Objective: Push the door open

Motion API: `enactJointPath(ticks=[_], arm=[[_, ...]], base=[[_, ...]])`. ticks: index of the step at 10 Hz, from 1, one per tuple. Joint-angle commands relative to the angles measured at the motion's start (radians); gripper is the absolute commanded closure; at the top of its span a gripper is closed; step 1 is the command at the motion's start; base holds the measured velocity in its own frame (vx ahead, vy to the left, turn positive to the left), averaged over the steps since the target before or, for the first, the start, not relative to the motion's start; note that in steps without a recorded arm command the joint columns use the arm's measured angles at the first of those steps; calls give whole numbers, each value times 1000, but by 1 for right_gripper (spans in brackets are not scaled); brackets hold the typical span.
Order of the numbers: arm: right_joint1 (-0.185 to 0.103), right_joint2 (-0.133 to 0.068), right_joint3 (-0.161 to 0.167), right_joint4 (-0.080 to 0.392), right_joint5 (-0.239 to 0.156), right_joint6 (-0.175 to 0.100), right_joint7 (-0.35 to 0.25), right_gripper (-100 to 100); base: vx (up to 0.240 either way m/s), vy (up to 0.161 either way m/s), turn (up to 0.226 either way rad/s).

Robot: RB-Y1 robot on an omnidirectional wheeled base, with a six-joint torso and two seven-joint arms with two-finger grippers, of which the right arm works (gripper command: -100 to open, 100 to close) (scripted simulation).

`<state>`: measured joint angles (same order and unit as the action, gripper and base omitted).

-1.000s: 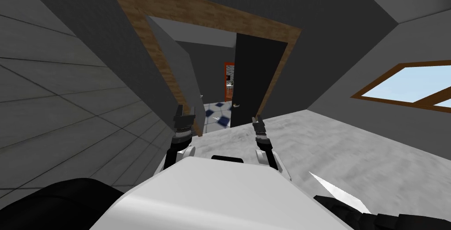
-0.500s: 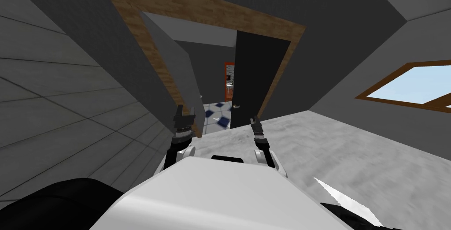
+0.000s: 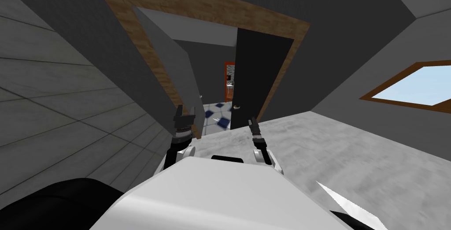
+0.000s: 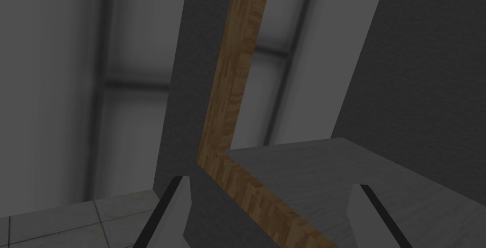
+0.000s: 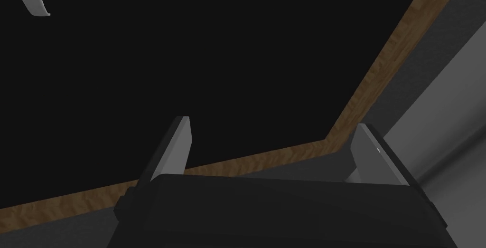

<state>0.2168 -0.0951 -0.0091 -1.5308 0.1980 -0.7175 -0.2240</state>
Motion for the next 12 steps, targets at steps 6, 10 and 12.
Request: enactJointPath(ticks=[6,10,12], arm=[[-85,-10,-2,202,25,-38,-25,-100],[-115,-13,-3,284,34,-50,-34,-100],[-145,-16,-3,349,43,-62,-43,-100]], base=[[79,-12,16],[68,-12,9],[67,-17,13]])
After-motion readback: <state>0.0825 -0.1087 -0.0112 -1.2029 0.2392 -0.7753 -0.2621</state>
